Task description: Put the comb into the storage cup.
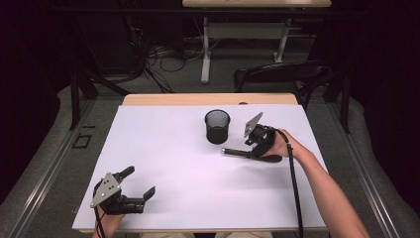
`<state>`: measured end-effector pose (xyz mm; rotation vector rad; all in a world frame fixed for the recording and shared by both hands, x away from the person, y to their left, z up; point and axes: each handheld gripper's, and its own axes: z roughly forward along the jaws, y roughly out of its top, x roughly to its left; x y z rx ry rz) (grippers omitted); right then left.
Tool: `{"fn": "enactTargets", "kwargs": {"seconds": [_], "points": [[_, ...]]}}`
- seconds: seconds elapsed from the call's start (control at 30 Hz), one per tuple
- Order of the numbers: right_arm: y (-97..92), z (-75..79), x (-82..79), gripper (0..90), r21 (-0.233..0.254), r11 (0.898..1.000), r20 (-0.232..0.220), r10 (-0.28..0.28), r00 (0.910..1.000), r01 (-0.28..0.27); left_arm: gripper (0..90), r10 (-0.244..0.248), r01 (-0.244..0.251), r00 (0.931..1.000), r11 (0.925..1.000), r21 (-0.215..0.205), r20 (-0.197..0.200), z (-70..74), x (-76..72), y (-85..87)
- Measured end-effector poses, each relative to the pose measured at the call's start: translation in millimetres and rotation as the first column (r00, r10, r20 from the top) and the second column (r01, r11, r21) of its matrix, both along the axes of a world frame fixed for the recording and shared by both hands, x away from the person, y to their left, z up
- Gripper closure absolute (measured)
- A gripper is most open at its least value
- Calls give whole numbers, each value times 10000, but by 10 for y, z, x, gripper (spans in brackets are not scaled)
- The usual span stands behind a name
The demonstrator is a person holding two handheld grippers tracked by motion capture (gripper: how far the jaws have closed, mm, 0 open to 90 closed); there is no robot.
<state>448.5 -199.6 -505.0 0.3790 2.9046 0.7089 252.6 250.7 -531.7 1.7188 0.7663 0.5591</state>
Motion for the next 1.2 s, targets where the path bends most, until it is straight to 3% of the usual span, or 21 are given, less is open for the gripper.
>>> {"fn": "enactTargets", "kwargs": {"seconds": [0.63,1.2], "points": [[63,-171,92,625,-1004,9934,-270,532,9982,-557,0,-14,14,10000,10000,-5,-40,-4,6,0],[125,-246,138,702,-1609,9812,-429,1011,9939,-1068,0,-19,19,10000,10000,35,-65,-9,15,-2]]}}
